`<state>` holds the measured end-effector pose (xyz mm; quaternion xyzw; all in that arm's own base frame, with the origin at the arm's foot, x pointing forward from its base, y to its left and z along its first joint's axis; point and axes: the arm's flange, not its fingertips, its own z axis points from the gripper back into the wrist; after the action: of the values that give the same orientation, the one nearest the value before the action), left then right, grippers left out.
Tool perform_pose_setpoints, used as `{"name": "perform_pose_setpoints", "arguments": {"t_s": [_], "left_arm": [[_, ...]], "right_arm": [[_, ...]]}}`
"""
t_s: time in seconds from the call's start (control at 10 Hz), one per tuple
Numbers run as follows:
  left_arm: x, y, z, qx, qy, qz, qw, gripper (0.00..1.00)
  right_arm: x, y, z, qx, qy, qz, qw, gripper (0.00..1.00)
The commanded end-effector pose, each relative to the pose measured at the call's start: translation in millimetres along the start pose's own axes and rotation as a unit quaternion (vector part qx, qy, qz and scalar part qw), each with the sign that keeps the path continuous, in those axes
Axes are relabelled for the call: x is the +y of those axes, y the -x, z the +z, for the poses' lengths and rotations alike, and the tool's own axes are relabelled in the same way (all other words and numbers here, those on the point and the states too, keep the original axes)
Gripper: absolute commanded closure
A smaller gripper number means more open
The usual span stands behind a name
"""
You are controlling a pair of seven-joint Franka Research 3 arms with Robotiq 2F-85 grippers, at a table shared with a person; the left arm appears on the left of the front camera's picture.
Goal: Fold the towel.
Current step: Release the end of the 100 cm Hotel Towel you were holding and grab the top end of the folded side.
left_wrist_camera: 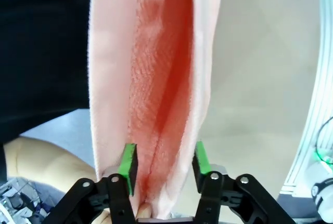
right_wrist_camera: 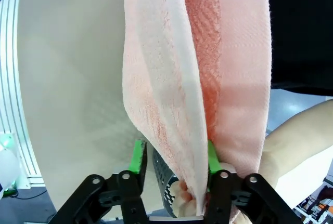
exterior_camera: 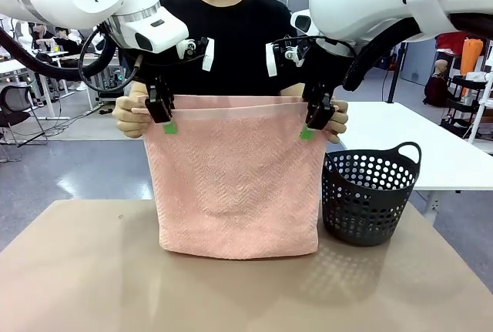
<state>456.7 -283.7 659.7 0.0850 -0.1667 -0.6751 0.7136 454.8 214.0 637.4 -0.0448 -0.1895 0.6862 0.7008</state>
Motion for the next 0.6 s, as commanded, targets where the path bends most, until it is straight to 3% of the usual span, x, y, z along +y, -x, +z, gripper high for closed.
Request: {"name": "perform_pose_setpoints", "arguments": {"t_s": [0.0,0.1,0.3,0.5], "left_arm": [[0,-3,10,0.020,-0.033,0.017,0.999,0.00],[-2,-3,17,0.019,-0.047,0.015,0.999,0.00],[-7,-4,43,0.005,-0.061,0.014,0.998,0.00],[-15,1,75,-0.010,-0.062,0.024,0.998,0.00]], "right_arm": [[4,6,7,-0.018,0.014,0.007,1.000,0.00],[3,6,18,-0.027,0.029,0.006,0.999,0.18],[6,3,50,-0.042,0.063,0.015,0.997,0.00],[15,2,81,-0.063,0.084,0.023,0.994,0.00]]}}
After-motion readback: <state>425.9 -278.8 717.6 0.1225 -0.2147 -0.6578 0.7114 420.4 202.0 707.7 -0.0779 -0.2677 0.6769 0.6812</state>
